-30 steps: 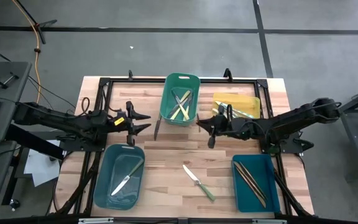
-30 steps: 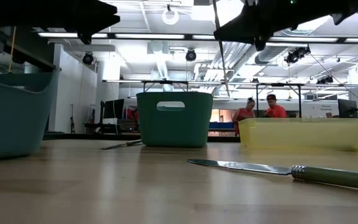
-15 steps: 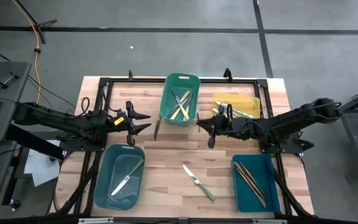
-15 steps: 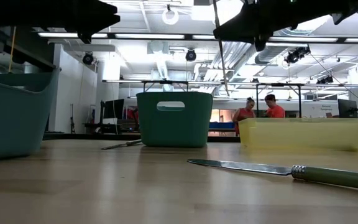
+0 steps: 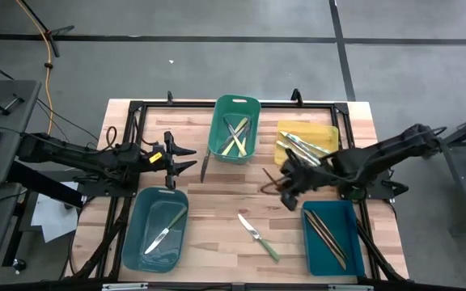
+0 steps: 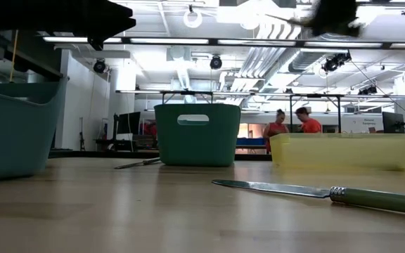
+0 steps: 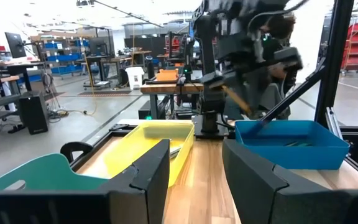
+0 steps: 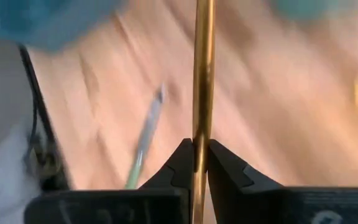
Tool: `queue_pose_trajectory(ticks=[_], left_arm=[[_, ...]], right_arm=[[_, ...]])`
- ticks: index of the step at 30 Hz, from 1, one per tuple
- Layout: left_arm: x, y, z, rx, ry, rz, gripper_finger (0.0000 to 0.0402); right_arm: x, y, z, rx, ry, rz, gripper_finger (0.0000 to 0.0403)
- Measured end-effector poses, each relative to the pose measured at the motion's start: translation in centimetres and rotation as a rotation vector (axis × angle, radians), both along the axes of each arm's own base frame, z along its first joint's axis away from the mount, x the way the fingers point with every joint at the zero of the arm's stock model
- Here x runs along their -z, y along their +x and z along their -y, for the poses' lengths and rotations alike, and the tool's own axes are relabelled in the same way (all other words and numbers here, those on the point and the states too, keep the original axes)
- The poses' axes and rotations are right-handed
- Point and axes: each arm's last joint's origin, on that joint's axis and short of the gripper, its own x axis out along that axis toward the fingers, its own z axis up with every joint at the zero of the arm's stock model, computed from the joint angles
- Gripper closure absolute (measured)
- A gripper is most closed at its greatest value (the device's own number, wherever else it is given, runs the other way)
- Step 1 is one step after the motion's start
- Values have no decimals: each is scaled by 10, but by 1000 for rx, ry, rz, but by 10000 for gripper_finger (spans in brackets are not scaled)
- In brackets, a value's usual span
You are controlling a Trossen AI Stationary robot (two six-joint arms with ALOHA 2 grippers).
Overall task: Sort silverware by color (type)
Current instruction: Put the gold knife into the right blue bin
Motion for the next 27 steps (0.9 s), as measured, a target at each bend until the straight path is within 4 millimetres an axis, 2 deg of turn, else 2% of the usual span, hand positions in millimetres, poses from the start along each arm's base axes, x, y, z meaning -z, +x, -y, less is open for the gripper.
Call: queue_pose_trajectory(ticks=[3,6,9,13,21,27], left_arm=[[0,0,0,1,-4,0,261],[0,0,0,12,-35,4,261],[0,0,0,17,-70,8,261],[1,0,0,19,-99,2,261],[2,0,0,18,-102,-8,261],[2,0,0,18,-102,-9,261]], right_arm=[[-16,-21,-19,58,112,-182,385],[-19,-44,-37,183,194,-319,385],[-12,-67,-53,334,278,-467,385],[2,-85,-74,473,392,-571,385],[46,-92,-106,505,480,-633,385],[78,-89,-112,479,464,-668,385]])
